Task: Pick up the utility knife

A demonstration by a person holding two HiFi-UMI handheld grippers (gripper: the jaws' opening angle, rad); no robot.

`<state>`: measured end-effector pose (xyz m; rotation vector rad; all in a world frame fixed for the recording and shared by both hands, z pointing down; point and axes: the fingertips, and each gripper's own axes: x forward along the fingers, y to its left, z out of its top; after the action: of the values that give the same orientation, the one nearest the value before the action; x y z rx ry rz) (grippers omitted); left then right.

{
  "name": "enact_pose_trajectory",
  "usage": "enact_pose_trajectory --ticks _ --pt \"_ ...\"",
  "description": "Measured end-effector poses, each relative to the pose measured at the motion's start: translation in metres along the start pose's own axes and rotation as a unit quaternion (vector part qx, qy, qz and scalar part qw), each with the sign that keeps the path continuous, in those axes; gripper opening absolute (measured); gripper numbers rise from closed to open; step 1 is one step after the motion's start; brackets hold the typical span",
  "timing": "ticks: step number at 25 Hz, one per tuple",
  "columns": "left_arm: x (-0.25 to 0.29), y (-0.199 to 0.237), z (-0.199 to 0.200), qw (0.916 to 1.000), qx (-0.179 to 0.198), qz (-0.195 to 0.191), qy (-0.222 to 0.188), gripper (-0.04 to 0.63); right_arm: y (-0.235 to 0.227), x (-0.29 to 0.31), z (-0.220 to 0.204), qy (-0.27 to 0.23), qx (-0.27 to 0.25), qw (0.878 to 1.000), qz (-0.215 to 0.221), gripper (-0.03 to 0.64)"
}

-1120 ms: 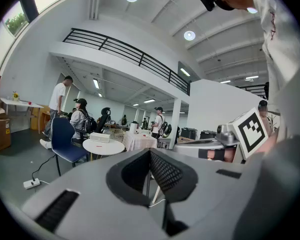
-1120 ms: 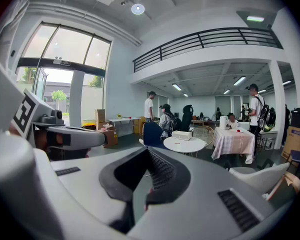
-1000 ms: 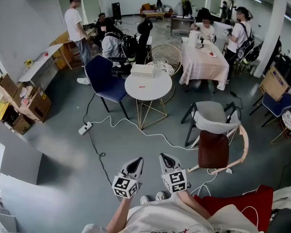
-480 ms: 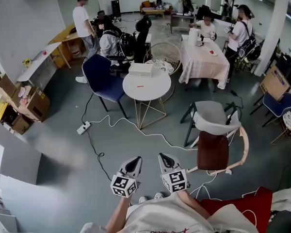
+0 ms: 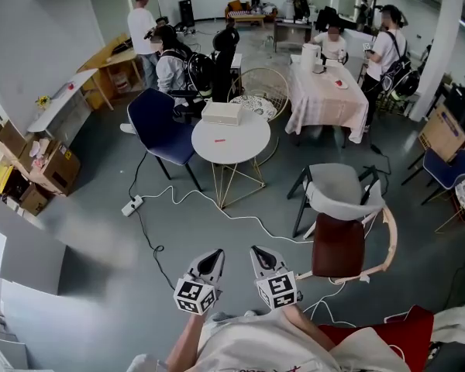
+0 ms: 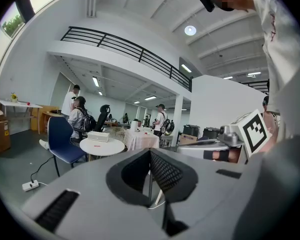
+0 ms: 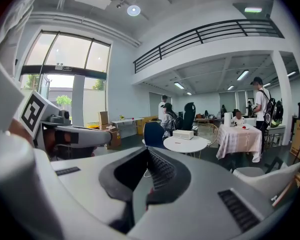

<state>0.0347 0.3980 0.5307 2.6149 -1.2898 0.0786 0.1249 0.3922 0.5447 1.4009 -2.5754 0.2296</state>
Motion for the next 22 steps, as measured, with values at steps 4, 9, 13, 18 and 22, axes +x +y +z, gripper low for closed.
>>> enact_pose_trajectory --ticks 4,9,13,18,22 --pt "0.003 -0.006 -0.010 0.9999 -0.005 0.002 0.010 0.012 -0.008 -0.005 -0.010 0.007 0.007 1.000 -0.002 0.017" --pt "0.006 -0.006 -0.021 0.9998 -0.015 0.004 0.015 0.012 -0.011 -0.006 -0.017 0.013 0.008 1.000 -0.003 0.017" --pt "0.014 0.000 -0.024 0.9997 -0.019 0.003 0.016 0.012 -0.017 0.002 -0.020 0.018 0.005 1.000 -0.003 0.017" --pt "0.031 0.016 -0.023 0.9996 -0.025 -0.002 0.013 0.012 -0.027 0.022 -0.016 0.019 0.002 1.000 -0.009 0.017" --pt "0.049 0.035 -0.020 0.9995 -0.027 -0.008 0.011 0.012 -0.037 0.045 -0.015 0.025 0.000 1.000 -0.015 0.017"
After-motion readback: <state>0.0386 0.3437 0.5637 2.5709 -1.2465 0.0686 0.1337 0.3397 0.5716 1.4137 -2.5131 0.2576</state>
